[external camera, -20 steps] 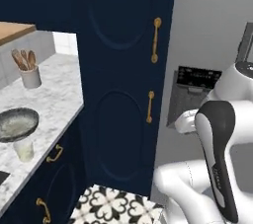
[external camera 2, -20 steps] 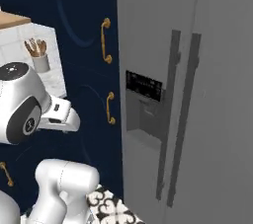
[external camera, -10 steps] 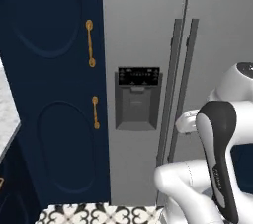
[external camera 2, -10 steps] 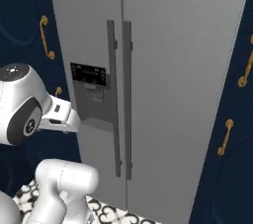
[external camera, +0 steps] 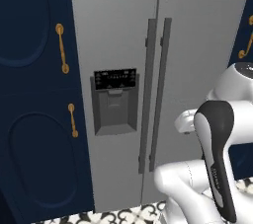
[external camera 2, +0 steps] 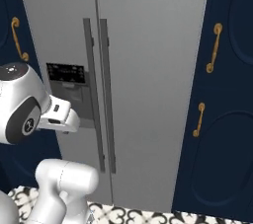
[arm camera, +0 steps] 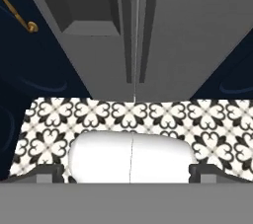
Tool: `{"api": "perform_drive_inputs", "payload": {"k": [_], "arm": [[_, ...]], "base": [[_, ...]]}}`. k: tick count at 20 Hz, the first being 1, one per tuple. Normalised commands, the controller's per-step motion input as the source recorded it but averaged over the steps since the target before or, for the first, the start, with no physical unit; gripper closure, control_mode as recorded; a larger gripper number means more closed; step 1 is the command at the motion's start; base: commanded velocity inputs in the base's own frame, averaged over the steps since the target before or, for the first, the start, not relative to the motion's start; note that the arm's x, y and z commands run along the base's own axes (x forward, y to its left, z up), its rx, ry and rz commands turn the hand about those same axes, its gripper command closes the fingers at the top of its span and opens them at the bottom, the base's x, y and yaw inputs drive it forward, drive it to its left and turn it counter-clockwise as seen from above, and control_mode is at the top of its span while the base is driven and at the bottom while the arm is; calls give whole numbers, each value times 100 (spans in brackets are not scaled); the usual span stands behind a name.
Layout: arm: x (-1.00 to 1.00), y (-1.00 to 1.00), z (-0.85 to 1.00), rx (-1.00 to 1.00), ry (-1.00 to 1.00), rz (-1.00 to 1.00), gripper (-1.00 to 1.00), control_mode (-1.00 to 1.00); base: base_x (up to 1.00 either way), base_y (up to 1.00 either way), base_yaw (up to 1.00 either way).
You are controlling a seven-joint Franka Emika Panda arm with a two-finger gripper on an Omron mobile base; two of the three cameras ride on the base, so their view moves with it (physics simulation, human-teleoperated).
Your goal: Grab a lemon wedge from the fridge and one ice cube from the ice bowl, and put them in the glass of lemonade.
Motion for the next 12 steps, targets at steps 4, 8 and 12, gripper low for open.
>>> {"api": "perform_drive_inputs", "payload": {"k": [4, 8, 12], "arm": [[0, 0, 0, 0, 0, 0, -100, 100], [0, 0, 0, 0, 0, 0, -100, 100], [0, 0, 0, 0, 0, 0, -100, 100]], "base": [[-38, 1, -10], [-30, 10, -7], [-11, 25, -5]]}}
